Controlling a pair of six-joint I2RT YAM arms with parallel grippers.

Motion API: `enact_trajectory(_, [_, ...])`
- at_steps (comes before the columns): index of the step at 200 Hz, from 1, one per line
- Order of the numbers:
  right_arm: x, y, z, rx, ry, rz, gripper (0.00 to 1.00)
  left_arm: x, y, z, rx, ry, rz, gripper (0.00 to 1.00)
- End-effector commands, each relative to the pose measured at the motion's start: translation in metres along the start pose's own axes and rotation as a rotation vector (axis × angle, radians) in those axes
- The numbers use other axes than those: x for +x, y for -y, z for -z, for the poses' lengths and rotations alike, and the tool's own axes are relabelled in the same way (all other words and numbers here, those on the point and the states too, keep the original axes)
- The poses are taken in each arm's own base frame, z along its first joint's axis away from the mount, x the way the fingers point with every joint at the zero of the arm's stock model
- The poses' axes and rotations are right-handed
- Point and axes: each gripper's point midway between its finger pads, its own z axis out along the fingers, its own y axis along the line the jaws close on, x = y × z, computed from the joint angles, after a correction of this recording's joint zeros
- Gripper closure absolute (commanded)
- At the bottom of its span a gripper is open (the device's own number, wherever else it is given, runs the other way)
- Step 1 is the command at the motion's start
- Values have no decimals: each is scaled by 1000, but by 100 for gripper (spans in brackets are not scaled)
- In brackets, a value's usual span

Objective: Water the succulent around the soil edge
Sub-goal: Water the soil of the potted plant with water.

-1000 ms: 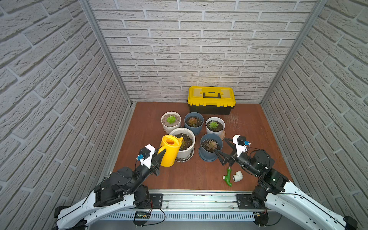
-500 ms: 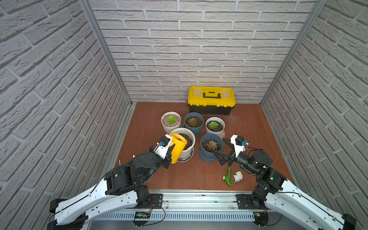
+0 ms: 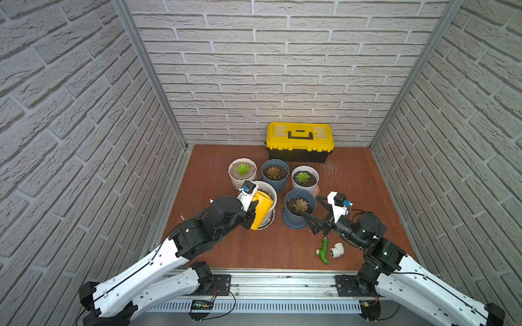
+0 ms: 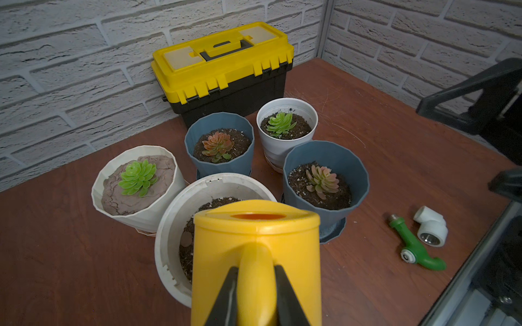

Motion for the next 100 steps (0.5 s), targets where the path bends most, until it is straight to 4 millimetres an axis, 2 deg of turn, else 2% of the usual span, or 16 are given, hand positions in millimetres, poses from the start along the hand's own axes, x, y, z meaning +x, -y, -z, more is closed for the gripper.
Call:
enact_trajectory(1, [-9, 1, 1, 6, 47, 4, 0, -31, 6, 6, 55, 73, 35, 100])
enact_trajectory(100, [-9, 1, 1, 3, 43, -15, 0, -53, -15, -14, 34, 78, 89, 100])
